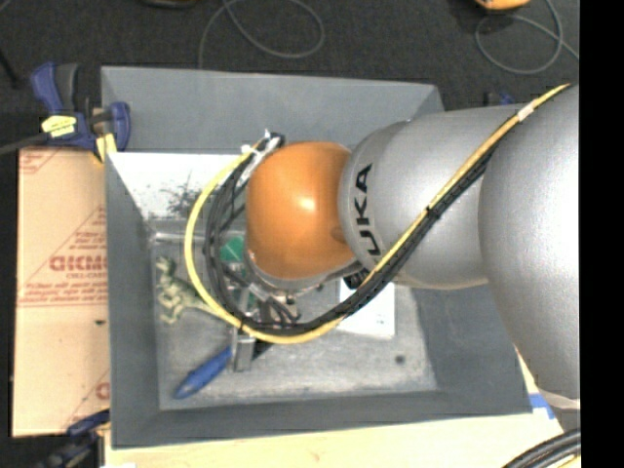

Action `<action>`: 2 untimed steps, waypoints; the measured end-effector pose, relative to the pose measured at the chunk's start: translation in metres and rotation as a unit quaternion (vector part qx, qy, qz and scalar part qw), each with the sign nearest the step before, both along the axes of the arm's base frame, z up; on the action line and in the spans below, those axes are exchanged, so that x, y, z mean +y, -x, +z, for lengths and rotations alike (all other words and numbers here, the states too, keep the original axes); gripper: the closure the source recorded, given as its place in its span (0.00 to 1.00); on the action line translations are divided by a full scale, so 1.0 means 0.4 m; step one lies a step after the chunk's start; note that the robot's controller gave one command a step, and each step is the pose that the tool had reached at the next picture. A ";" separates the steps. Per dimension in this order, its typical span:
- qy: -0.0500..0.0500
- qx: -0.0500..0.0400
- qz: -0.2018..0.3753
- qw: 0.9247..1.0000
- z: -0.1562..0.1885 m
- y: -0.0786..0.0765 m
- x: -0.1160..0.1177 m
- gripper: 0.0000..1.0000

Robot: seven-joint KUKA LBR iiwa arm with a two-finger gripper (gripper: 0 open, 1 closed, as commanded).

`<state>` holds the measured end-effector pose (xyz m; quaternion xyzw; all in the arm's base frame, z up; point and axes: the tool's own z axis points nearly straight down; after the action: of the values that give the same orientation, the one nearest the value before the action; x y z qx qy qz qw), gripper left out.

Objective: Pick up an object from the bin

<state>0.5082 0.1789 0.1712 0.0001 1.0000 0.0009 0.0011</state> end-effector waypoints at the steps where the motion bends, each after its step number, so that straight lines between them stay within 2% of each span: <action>1: 0.001 0.000 0.100 0.995 -0.067 -0.061 -0.091 0.00; 2: 0.002 0.002 0.195 0.981 -0.084 -0.066 -0.163 0.00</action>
Offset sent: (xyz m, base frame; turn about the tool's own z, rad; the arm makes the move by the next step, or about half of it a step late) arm 0.0256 -0.0628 -0.0339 -0.3944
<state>0.5347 0.1137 0.1377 -0.1945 0.9809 -0.0007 -0.0007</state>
